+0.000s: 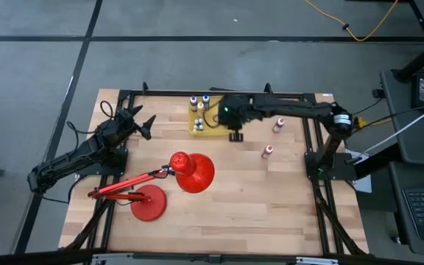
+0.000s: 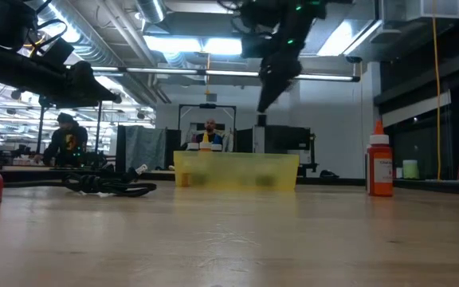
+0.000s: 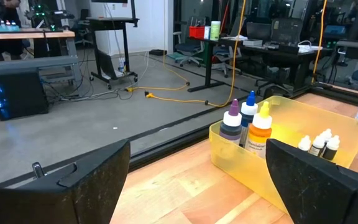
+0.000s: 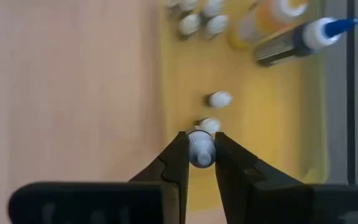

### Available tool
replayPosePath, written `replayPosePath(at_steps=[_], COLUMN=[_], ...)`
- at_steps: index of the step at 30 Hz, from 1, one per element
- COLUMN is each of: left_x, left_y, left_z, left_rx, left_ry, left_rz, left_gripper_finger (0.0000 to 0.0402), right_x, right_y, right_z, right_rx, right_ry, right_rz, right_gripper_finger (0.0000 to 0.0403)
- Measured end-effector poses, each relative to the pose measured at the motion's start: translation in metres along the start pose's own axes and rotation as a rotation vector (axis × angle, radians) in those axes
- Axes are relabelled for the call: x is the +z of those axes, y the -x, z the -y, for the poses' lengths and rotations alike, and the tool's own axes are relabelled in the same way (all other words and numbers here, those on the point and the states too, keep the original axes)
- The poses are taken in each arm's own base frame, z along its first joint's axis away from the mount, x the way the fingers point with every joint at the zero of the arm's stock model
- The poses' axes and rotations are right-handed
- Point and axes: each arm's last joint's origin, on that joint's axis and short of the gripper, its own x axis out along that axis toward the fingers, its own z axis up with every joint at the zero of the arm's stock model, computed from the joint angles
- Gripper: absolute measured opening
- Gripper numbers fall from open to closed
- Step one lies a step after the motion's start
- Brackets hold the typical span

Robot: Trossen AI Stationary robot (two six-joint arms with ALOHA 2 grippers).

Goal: Pick & Place food coloring
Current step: Put the purple food coloring bottle into the yellow bin

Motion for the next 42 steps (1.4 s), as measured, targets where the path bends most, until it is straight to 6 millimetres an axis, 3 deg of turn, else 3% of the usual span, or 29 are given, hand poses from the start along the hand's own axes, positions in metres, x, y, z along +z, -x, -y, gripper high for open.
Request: replayPosePath(at_steps=[7,14,20,33,42], left_x=[0.0,0.0,0.0,0.0,0.0], left_y=[0.0,0.0,0.0,0.0,0.0], left_z=[0.0,0.0,0.0,0.0,0.0], left_rx=[0.0,0.0,0.0,0.0,0.0], left_ry=[0.0,0.0,0.0,0.0,0.0], left_rz=[0.0,0.001,0.0,0.001,0.001], left_gripper_finger=[0.0365,0.0364,0.0364,0.0363,0.0363], right_x=[0.017,0.014,0.011,0.008,0.008], right_y=[-0.038,-0.078,-0.098,-0.128,-0.129], right_z=[0.028,0.028,0.025,0.027,0.027], right_rx=[0.023,0.079,0.102,0.1,0.099], right_ry=[-0.051,-0.069,-0.071,-0.078,-0.078], right_rz=[0.003,-0.015,-0.043,-0.053,-0.054], right_gripper_finger=[0.0063,0.0067,0.0065,0.0073,0.0084])
